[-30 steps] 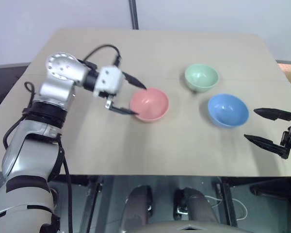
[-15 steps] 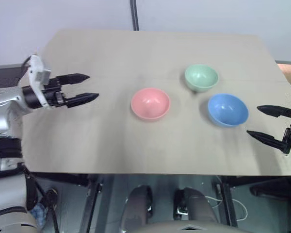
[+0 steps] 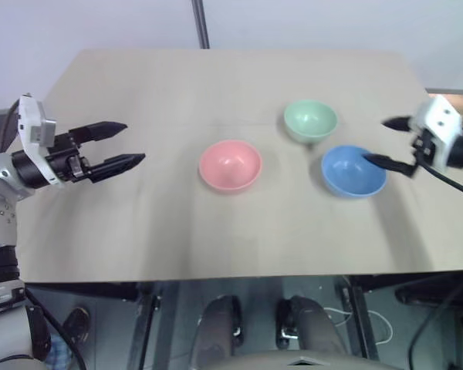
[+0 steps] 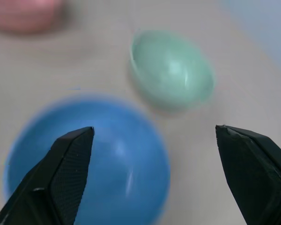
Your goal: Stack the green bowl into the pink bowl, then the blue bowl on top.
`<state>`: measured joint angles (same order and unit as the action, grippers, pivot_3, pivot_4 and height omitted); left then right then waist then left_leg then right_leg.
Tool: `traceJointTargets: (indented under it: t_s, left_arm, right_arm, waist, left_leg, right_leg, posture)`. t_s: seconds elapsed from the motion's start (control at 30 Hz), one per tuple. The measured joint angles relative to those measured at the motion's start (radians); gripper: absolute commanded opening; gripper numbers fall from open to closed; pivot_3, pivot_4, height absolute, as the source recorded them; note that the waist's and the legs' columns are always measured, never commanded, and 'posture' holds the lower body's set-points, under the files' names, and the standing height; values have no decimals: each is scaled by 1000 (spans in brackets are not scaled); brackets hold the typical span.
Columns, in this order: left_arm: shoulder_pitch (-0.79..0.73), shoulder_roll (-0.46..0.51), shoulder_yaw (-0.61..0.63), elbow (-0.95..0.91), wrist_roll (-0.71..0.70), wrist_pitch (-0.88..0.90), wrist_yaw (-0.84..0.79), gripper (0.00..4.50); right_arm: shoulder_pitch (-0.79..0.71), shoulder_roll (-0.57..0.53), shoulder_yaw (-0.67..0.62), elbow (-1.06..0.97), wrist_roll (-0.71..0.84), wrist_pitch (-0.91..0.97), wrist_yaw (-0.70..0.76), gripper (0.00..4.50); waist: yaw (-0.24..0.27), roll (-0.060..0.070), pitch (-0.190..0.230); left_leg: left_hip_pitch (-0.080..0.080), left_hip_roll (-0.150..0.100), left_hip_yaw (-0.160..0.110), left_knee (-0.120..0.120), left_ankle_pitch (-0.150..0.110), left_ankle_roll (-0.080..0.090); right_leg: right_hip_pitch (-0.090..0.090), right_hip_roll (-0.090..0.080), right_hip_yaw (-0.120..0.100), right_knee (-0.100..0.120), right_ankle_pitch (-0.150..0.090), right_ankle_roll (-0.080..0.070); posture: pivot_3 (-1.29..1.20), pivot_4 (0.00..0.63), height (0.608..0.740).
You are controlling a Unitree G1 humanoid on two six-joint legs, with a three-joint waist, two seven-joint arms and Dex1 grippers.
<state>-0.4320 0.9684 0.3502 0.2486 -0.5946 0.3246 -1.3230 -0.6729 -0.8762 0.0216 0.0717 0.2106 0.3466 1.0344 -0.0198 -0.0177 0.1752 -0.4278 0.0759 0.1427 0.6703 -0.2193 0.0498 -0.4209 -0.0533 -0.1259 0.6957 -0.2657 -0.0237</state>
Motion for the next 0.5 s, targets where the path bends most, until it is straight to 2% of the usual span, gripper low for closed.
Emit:
traceJointTargets:
  t_s: [0.13, 0.3, 0.5]
  left_arm:
    - [-3, -7, -2, 0, 1, 2, -1, 4476]
    - [-28, -18, -7, 10, 2, 2, -8, 4476]
    - [-38, -20, -7, 15, 2, 2, -17, 4476]
  right_arm:
    - [-178, 77, 135, 115, -92, 66, -1, 4500]
    - [-389, 213, 293, 390, -258, 108, -44, 4500]
    - [-486, 296, 367, 640, -376, 78, -83, 4500]
  waist:
    - [5, 0, 0]
    - [6, 0, 0]
    - [2, 0, 0]
  left_leg:
    - [-4, -1, 1, 1, 0, 0]
    - [-5, -1, 3, 1, 0, 0]
    - [-6, -1, 5, -1, 0, 0]
  right_leg:
    - [-3, -1, 0, 0, 1, -1]
    - [-5, -1, 1, 1, 2, -4]
    - [-7, -1, 3, 1, 3, -4]
  posture:
    - [0, 150, 740]
    - [0, 150, 740]
    - [0, 150, 740]
